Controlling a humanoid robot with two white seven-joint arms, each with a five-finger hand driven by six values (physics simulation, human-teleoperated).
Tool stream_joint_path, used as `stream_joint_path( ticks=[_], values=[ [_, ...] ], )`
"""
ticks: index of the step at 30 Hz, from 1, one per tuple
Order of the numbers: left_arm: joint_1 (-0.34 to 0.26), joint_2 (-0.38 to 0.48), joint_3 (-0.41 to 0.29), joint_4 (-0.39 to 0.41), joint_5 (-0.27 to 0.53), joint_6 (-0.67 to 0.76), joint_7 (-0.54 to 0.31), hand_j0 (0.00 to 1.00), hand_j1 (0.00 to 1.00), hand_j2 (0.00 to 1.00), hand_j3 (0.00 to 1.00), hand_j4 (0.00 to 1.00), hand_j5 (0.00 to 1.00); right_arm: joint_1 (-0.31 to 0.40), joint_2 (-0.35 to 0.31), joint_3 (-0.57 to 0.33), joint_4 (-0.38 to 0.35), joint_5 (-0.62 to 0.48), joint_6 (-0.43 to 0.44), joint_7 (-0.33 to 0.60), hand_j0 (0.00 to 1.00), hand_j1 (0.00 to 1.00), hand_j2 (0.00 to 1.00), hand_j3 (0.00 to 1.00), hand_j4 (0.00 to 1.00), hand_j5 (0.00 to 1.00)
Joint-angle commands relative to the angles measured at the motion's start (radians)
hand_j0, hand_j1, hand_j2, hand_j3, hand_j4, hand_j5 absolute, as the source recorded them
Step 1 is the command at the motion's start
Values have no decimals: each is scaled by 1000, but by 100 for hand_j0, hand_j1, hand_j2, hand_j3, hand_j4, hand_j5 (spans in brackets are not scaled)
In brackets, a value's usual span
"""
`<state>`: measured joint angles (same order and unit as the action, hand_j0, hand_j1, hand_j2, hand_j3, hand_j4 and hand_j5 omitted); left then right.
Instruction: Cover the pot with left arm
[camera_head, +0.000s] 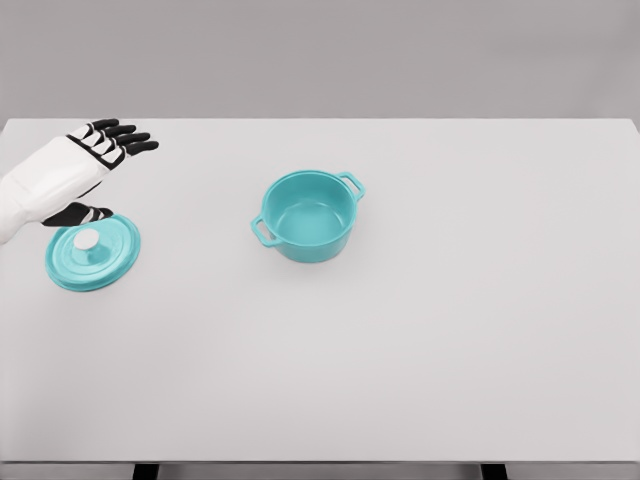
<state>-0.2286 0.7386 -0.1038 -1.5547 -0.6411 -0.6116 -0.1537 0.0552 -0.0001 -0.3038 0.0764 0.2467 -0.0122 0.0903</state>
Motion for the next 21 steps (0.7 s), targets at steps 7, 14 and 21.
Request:
stream_joint_path(
  ticks=[7, 14, 21],
  values=[
    [-6, 2, 10, 10, 14, 1, 0, 100, 100, 100, 100, 100, 100, 0, 0, 0, 0, 0, 0, 0, 100, 100, 100, 100, 100, 100],
    [-64, 56, 7, 39, 135, 1, -457, 100, 100, 100, 100, 100, 100, 0, 0, 0, 0, 0, 0, 0, 100, 100, 100, 100, 100, 100],
    [-83, 194, 1, 34, 342, 1, -457, 97, 97, 97, 97, 97, 97, 0, 0, 0, 0, 0, 0, 0, 100, 100, 100, 100, 100, 100]
  ],
)
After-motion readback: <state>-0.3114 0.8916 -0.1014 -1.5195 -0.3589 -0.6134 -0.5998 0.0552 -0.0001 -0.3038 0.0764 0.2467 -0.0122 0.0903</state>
